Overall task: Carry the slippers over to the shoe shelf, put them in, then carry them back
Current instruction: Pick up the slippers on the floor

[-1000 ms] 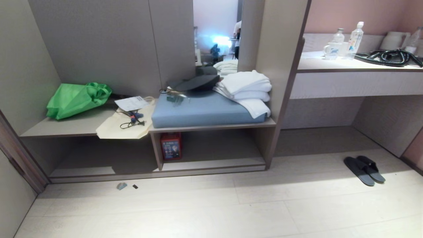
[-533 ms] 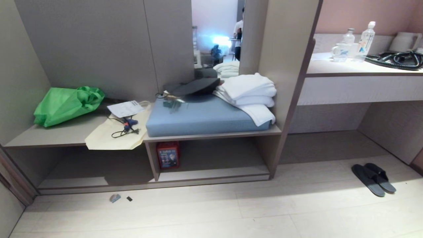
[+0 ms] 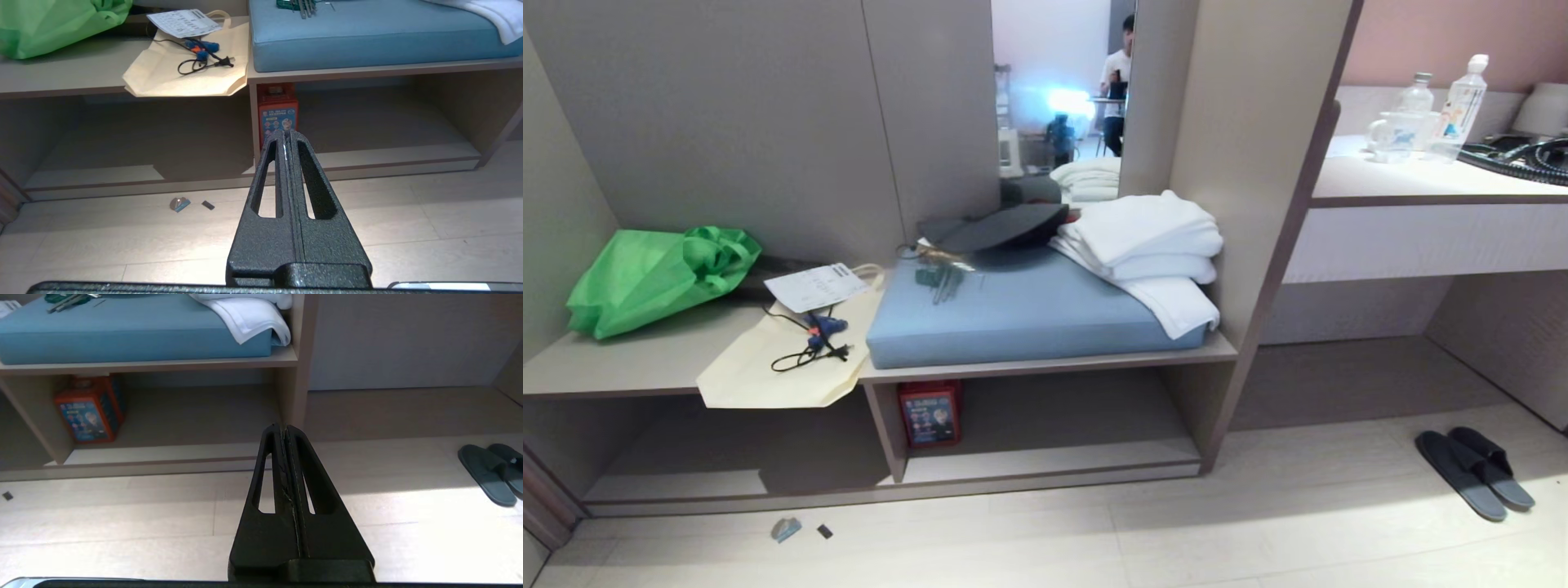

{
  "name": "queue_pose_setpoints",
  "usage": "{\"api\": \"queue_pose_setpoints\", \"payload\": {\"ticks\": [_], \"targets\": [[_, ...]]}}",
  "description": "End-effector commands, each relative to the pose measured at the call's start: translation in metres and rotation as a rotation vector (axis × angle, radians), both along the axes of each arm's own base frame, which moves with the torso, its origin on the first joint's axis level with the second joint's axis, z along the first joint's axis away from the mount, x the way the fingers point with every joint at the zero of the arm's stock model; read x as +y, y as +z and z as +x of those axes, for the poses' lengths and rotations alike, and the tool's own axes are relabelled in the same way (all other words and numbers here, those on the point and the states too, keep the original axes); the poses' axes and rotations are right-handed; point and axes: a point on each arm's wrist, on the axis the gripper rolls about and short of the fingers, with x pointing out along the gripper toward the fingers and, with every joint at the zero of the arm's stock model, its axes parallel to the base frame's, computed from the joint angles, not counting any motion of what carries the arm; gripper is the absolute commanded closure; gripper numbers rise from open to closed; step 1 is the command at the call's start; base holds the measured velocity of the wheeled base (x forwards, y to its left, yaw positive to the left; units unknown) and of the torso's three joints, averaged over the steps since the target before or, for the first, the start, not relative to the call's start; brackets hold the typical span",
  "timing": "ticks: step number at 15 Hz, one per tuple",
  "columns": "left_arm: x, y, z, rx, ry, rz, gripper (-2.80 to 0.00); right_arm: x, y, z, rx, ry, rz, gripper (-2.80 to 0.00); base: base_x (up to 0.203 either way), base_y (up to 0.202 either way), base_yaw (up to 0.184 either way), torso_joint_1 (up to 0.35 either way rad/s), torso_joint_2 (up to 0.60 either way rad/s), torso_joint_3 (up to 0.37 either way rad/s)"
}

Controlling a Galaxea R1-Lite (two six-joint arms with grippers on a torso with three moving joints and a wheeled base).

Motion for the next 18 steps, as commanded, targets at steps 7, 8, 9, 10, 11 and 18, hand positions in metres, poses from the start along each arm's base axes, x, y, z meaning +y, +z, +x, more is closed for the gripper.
{"api": "queue_pose_setpoints", "payload": {"ticks": [7,8,9,10,11,18], "targets": [[0.0000,0.0000,0.0001,0.001,0.000,-0.001,0.00,0.0000,0.0000,0.0001,0.002,0.000,-0.001,0.00,0.195,0.000,-0.001,0.001,0.00,0.001],[0.0000,0.0000,0.0001,0.001,0.000,0.001,0.00,0.0000,0.0000,0.0001,0.002,0.000,-0.003,0.00,0.152,0.000,0.003,0.007,0.00,0.002],[0.0000,0.0000,0.0001,0.001,0.000,0.000,0.00,0.0000,0.0002,0.0001,0.000,0.000,-0.003,0.00,0.061,0.000,0.000,0.007,0.00,-0.002],[0.0000,0.0000,0.0001,0.001,0.000,0.001,0.00,0.0000,0.0002,0.0001,0.000,0.000,-0.003,0.00,0.000,0.000,0.000,0.000,0.00,0.000],[0.0000,0.0000,0.0001,0.001,0.000,-0.001,0.00,0.0000,0.0001,0.0001,0.000,0.000,-0.003,0.00,0.000,0.000,0.000,0.000,0.00,0.000],[0.0000,0.0000,0.0001,0.001,0.000,-0.001,0.00,0.0000,0.0000,0.0001,0.002,0.001,-0.003,0.00,0.000,-0.012,0.000,0.000,0.00,0.001]]}}
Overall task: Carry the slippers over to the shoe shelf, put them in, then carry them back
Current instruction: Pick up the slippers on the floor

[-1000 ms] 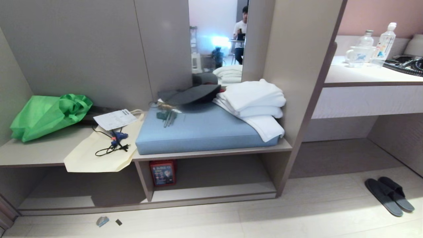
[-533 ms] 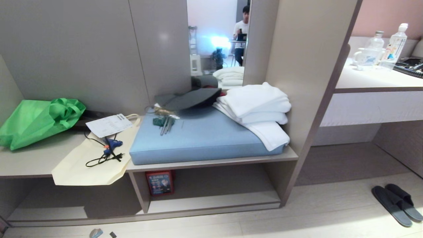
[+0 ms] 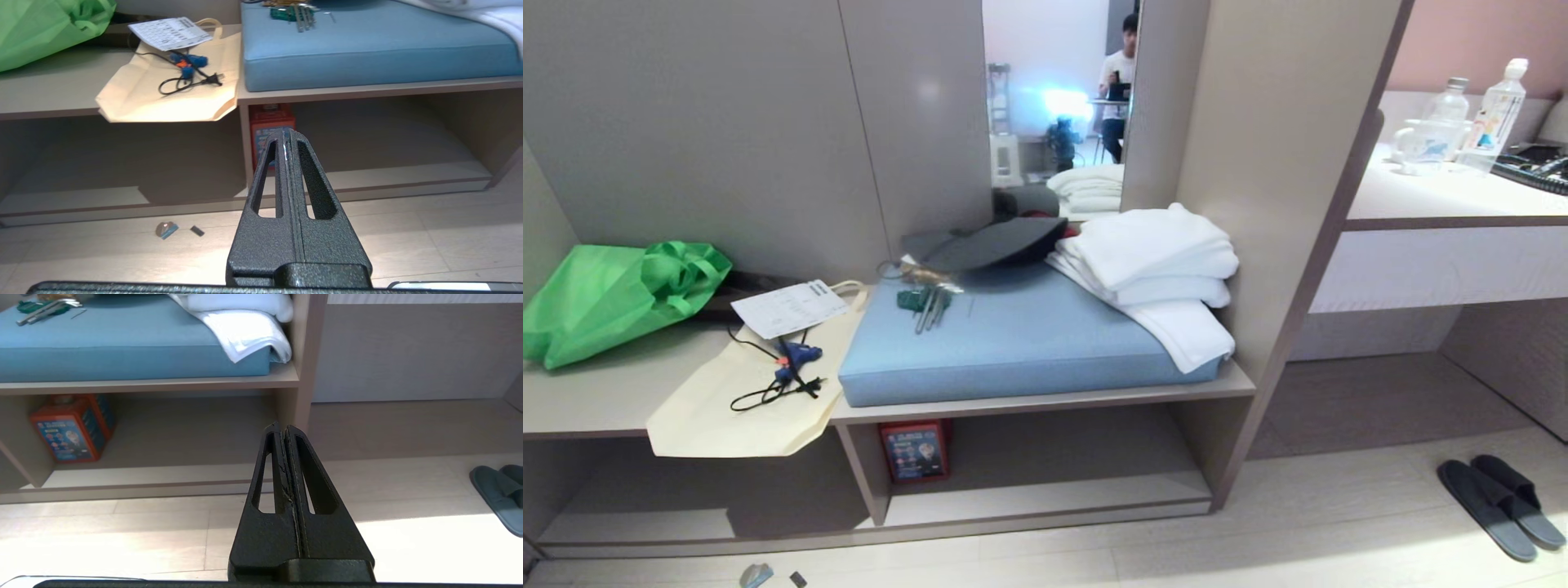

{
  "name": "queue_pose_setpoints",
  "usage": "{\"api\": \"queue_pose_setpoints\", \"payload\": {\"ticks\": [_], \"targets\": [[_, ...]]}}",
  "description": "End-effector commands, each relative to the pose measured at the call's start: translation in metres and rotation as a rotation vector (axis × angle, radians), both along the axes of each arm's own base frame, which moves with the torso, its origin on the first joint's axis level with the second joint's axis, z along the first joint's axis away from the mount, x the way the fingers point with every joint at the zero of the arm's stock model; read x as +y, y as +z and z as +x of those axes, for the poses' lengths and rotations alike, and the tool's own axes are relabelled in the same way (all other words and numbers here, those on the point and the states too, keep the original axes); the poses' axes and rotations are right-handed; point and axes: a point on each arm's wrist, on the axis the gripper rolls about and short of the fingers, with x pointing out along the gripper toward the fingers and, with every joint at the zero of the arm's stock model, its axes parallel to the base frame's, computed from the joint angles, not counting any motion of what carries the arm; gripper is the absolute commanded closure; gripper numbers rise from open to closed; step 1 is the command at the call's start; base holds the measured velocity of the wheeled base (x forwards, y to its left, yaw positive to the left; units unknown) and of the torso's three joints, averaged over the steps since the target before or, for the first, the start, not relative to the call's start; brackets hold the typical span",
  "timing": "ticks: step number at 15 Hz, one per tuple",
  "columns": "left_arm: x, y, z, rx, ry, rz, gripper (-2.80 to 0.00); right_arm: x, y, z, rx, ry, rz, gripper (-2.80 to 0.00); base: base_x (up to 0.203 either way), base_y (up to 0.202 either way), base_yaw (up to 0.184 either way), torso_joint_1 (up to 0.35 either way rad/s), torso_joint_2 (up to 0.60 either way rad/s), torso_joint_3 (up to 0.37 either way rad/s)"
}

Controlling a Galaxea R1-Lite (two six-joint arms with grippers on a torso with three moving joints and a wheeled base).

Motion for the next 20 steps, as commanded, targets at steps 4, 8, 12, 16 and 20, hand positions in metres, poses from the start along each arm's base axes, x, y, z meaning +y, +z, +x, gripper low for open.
{"api": "queue_pose_setpoints", "payload": {"ticks": [4,8,12,16,20], "targets": [[0.0000,0.0001,0.0001,0.001,0.001,-0.002,0.00,0.0000,0.0000,0.0001,0.001,0.002,0.002,0.00,0.000,-0.184,0.000,0.002,0.00,0.000],[0.0000,0.0001,0.0001,0.001,0.001,-0.002,0.00,0.0000,-0.0001,0.0001,0.002,0.000,0.000,0.00,0.000,-0.197,0.001,0.000,0.00,0.001],[0.0000,0.0001,0.0001,0.001,0.001,-0.002,0.00,0.0000,0.0000,0.0001,0.002,0.000,0.001,0.00,0.000,-0.200,0.002,0.003,0.00,0.002],[0.0000,0.0001,0.0001,0.001,0.001,0.000,0.00,0.0000,-0.0001,0.0001,0.003,0.001,0.002,0.00,0.000,-0.197,0.001,0.006,0.00,0.002],[0.0000,0.0001,0.0001,0.001,0.001,-0.002,0.00,0.0000,0.0000,0.0001,0.001,0.002,0.002,0.00,0.000,-0.197,0.002,0.004,0.00,0.003]]}}
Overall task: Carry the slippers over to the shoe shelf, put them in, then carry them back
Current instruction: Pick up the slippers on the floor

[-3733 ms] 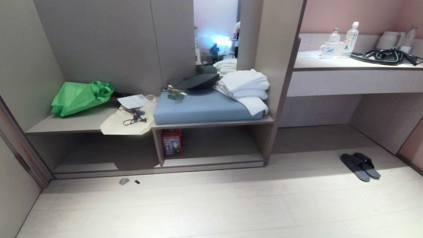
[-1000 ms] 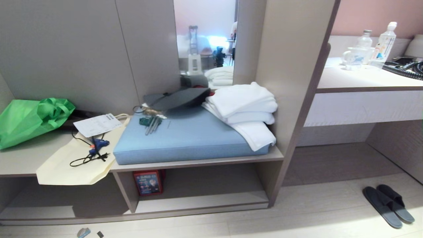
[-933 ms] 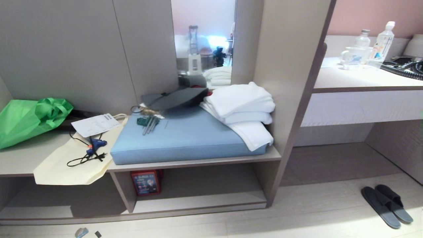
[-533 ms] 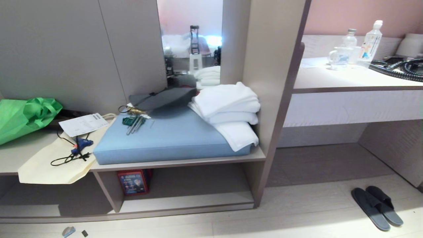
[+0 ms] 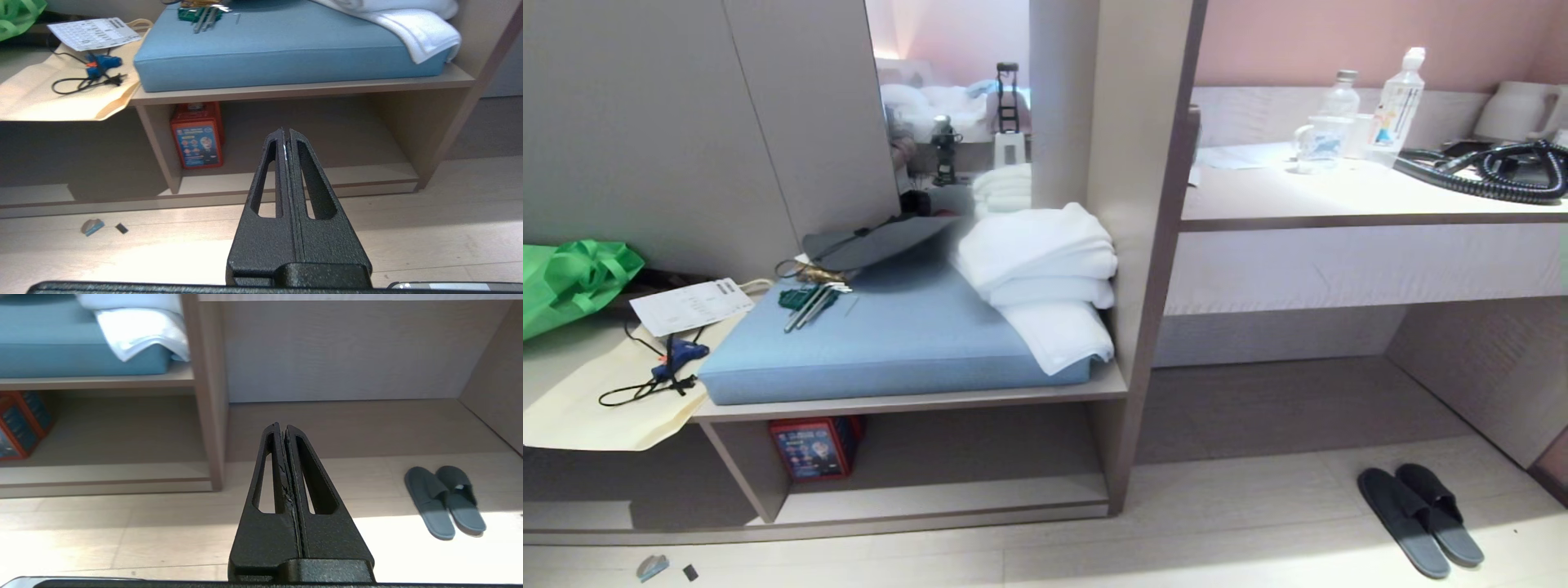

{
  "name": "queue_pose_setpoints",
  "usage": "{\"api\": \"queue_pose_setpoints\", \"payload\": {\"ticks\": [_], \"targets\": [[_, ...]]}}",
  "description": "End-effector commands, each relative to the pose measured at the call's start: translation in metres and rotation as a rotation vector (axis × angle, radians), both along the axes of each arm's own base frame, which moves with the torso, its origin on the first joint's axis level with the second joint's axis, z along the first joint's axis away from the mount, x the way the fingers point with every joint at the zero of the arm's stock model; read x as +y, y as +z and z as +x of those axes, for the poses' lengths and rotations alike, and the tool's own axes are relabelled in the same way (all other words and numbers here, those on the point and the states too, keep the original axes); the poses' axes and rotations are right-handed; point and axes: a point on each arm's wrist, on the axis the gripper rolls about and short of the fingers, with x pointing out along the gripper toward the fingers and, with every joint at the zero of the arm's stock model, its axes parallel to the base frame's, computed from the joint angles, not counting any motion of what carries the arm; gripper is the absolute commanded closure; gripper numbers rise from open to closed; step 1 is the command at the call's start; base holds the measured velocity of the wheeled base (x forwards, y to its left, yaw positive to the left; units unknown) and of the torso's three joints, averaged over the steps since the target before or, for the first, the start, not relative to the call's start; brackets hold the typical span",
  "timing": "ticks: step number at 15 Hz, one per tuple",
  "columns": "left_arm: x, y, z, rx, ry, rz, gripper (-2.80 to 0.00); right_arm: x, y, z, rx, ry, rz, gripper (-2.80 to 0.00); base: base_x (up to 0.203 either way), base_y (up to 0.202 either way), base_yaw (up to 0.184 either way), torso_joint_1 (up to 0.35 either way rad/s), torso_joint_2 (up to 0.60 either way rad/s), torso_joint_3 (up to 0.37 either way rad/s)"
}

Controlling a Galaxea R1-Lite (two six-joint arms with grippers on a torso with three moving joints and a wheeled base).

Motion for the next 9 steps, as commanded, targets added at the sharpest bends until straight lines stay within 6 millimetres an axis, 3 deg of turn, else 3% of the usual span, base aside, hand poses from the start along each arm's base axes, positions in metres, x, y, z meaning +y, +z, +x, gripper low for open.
{"api": "queue_pose_setpoints", "payload": {"ticks": [1,9], "targets": [[0.0000,0.0001,0.0001,0.001,0.000,0.000,0.00,0.0000,0.0000,0.0001,0.002,0.001,0.000,0.00,0.000,-0.200,0.000,-0.002,0.01,0.002],[0.0000,0.0001,0.0001,0.001,0.000,-0.001,0.00,0.0000,0.0000,0.0001,0.002,0.001,0.000,0.00,0.000,-0.196,0.002,0.003,0.00,0.002]]}}
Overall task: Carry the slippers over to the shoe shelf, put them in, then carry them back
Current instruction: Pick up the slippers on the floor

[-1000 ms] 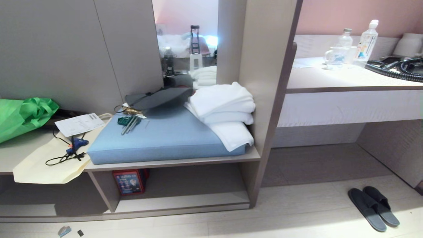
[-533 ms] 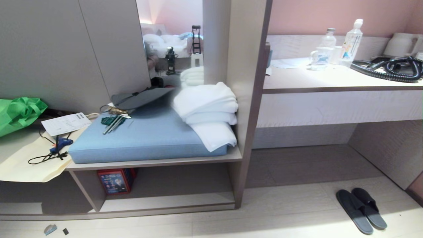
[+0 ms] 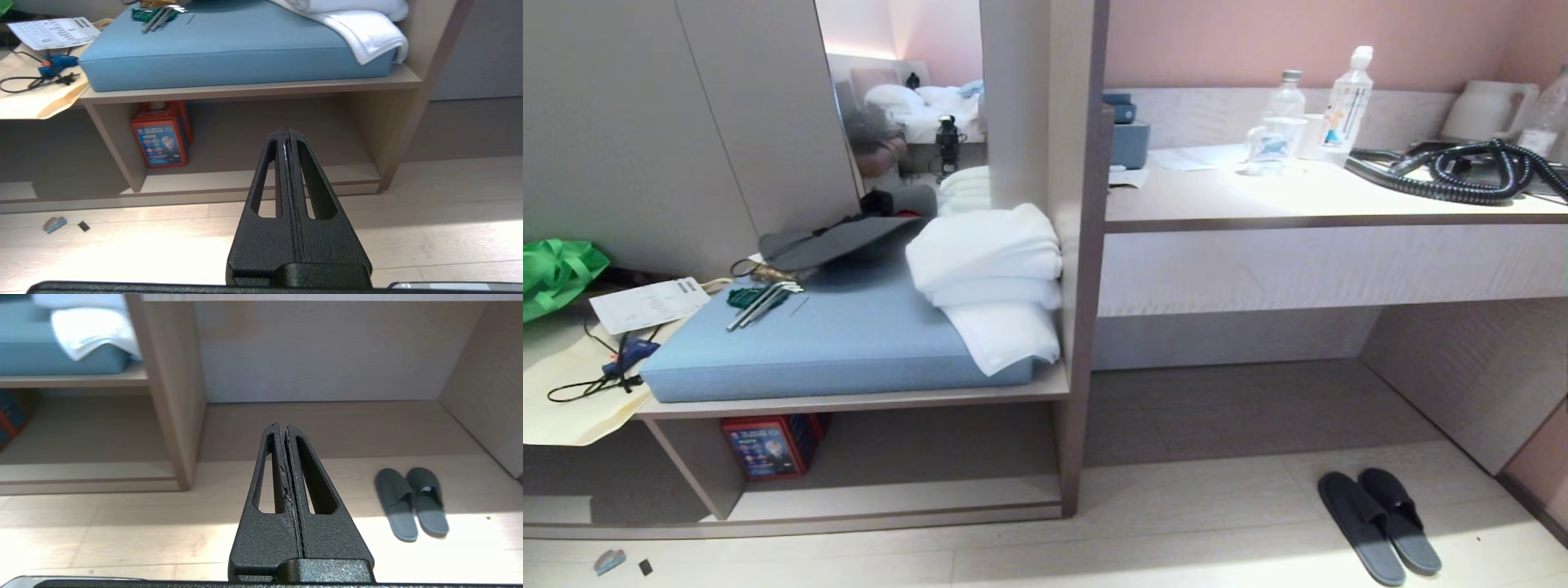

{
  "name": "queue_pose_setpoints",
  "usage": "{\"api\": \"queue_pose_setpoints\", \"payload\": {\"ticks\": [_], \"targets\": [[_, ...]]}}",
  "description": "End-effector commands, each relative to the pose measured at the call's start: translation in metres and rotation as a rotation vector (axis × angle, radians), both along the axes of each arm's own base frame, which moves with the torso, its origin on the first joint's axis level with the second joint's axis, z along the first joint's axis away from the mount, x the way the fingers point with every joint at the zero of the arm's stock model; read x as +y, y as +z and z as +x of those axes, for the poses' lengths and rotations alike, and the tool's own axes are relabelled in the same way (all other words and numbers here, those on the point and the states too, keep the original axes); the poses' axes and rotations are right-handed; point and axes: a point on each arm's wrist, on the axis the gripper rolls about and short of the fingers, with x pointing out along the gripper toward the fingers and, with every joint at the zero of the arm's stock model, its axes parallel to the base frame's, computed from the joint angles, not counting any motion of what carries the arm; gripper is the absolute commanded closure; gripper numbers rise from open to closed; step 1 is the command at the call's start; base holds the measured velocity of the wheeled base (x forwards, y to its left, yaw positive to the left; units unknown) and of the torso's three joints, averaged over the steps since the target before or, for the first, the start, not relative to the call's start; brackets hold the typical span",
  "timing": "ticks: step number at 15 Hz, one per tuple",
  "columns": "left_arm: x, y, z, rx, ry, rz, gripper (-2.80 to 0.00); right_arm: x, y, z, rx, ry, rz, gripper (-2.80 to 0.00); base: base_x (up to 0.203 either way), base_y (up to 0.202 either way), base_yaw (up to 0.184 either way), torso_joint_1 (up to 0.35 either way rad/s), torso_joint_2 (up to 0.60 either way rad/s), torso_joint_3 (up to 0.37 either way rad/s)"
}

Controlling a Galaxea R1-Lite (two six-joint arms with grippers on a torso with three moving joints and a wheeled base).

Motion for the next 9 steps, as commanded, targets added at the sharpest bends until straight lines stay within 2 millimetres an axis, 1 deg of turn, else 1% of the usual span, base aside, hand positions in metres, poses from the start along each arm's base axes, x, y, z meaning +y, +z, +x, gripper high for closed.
{"api": "queue_pose_setpoints", "payload": {"ticks": [1,9], "targets": [[0.0000,0.0001,0.0001,0.001,0.000,-0.001,0.00,0.0000,0.0000,0.0001,0.001,0.000,0.000,0.00,0.000,-0.196,0.003,0.002,0.00,-0.001],[0.0000,0.0001,0.0001,0.001,0.000,-0.001,0.00,0.0000,0.0000,0.0001,0.002,0.001,0.002,0.00,0.000,-0.196,0.002,0.003,0.00,0.000]]}}
